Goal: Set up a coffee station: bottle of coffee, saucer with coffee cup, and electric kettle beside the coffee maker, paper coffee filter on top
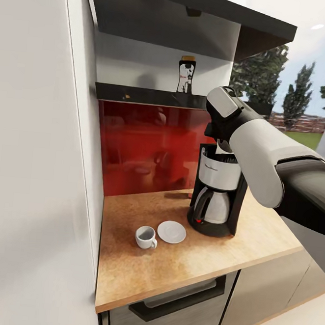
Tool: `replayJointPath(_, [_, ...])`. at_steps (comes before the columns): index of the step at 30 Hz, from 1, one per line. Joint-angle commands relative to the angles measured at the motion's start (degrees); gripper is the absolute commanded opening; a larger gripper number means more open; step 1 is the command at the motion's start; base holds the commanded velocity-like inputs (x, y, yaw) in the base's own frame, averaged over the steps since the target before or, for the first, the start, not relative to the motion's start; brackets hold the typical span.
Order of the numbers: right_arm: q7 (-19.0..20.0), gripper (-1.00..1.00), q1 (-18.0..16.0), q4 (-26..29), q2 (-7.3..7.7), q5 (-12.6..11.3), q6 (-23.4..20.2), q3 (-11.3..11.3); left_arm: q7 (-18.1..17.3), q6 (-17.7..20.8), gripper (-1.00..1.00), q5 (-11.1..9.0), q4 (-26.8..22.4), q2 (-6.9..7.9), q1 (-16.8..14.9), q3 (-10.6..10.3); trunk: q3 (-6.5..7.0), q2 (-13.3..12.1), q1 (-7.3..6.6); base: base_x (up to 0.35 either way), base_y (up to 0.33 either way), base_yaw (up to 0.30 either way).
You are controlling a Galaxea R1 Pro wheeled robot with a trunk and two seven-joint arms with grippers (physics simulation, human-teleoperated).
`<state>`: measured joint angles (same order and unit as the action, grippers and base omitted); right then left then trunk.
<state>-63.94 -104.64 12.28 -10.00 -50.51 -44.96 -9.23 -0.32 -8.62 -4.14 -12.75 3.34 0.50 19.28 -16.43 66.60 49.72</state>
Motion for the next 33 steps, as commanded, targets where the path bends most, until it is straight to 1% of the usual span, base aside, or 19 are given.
replayJointPath(1, [-0.34, -1.00, -0.04, 0.03, 0.00, -0.47, -0.24, -0.35, -0.03, -0.08, 1.00, -0.43, -0.08, 0.00, 0.02, -0.12, -0.06, 0.04, 0.01, 0.015, 0.000, 0.000])
replayJointPath(6, [-1.05, -1.00, -0.04, 0.03, 0.00, -0.47, -0.22, -0.39, -0.03, -0.08, 1.00, -0.43, -0.08, 0.00, 0.02, -0.12, -0.06, 0.04, 0.01, 0.007, 0.000, 0.000])
replayJointPath(8, [-2.81, -1.00, -0.04, 0.03, 0.00, -0.47, -0.22, -0.42, -0.03, -0.06, 1.00, -0.43, -0.08, 0.00, 0.02, -0.12, -0.06, 0.04, 0.01, 0.001, 0.000, 0.000])
replayJointPath(10, [-3.30, -1.00, -0.04, 0.03, 0.00, -0.47, -0.22, -0.43, -0.03, -0.04, 1.00, -0.43, -0.08, 0.00, 0.02, -0.12, -0.06, 0.04, 0.01, 0.014, 0.035, 0.000])
replayJointPath(17, [-3.78, -1.00, -0.04, 0.03, 0.00, -0.47, -0.22, -0.44, -0.03, -0.06, 1.00, -0.44, -0.08, 0.00, 0.02, -0.12, -0.06, 0.04, 0.01, 0.088, 0.105, 0.000])
replayJointPath(26, [-4.07, -1.00, -0.04, 0.03, 0.00, -0.47, -0.22, -0.44, -0.03, -0.04, 1.00, -0.43, -0.08, 0.00, 0.02, -0.12, -0.06, 0.04, 0.01, 0.024, 0.017, 0.000])
replayJointPath(33, [-4.17, -1.00, -0.04, 0.03, 0.00, -0.47, -0.22, -0.44, -0.03, -0.07, 1.00, -0.43, -0.08, 0.00, 0.02, -0.12, -0.06, 0.04, 0.01, 0.119, 0.034, 0.000])
